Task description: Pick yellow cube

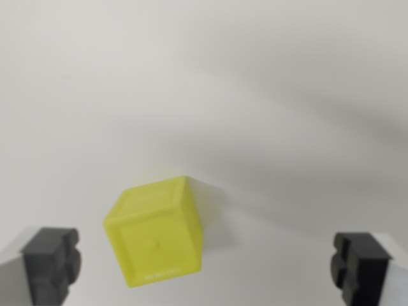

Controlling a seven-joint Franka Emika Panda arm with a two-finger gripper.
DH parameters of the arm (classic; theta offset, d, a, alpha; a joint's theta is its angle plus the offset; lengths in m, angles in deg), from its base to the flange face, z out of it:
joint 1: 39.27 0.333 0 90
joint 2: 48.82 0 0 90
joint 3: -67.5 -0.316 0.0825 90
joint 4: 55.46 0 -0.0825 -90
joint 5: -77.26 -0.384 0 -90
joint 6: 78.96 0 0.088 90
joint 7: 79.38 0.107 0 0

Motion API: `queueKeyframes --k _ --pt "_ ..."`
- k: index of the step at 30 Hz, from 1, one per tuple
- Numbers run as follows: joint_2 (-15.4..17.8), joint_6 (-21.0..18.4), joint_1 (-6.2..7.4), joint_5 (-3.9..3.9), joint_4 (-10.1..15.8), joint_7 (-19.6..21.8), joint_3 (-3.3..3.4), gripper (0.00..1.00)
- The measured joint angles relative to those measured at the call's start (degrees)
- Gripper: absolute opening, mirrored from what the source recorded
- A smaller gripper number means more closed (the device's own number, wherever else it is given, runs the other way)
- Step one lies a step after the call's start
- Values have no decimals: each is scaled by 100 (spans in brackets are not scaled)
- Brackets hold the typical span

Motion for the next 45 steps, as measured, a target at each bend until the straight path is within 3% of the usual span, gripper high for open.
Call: queueKeyframes --k 21,31,40,45 --pt "-316 1146 82 41 847 -663 0 100" --pt "-597 1754 120 98 1183 -940 -1 100" --pt "-706 1914 135 123 1237 -1037 0 100" --pt "-934 2099 135 152 1198 -1015 5 100"
